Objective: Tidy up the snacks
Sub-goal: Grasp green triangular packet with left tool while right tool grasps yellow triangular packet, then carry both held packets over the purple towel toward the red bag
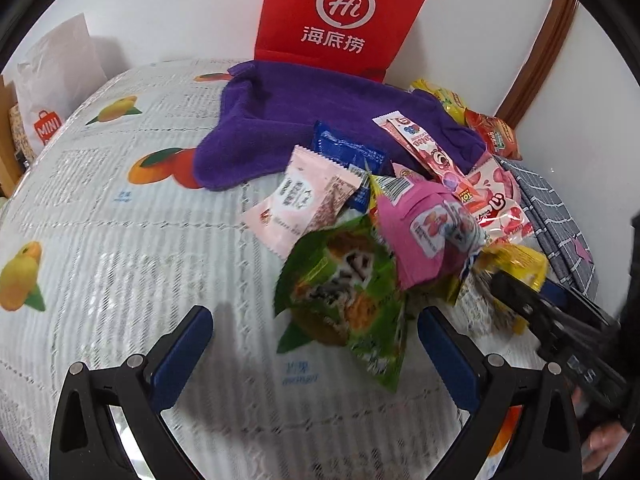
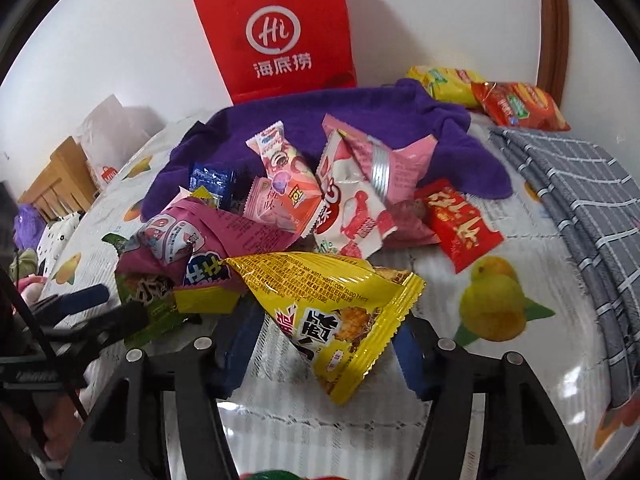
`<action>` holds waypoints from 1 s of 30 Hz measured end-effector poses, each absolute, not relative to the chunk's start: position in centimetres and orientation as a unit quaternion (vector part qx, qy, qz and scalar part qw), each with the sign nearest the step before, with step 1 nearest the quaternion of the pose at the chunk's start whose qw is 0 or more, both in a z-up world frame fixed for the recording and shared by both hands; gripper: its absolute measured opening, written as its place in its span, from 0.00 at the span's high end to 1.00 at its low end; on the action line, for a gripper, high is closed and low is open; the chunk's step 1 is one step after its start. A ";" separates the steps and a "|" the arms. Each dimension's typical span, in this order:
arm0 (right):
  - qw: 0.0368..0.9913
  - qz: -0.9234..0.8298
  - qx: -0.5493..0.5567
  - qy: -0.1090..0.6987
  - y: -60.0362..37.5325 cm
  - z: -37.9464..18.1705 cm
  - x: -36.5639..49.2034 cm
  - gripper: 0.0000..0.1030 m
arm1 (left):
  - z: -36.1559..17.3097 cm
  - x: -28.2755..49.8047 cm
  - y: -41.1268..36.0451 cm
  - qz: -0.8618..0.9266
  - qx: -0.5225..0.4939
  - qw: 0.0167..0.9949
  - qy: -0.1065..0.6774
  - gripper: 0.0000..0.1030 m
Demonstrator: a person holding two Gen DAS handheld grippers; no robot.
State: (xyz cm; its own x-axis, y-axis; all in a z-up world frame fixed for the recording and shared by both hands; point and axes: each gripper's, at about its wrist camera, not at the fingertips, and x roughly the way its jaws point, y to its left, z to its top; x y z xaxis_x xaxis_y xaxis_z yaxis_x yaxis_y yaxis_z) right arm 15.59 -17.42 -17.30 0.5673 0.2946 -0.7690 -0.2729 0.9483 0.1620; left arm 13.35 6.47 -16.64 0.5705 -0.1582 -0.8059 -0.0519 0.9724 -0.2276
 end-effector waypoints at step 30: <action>0.890 0.105 0.033 0.442 -23.3 -14.0 10.4 0.45 | -13.0 8.9 6.9 0.010 -0.092 0.895 0.437 0.42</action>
State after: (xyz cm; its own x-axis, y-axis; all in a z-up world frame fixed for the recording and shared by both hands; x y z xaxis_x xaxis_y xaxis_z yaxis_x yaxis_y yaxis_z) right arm 10.40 -23.28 -14.01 0.5868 0.2165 -0.7802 -0.1575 0.9757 0.1522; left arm 8.94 6.91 -12.97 0.6185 -0.0630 -0.7832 -0.0972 0.9830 -0.1559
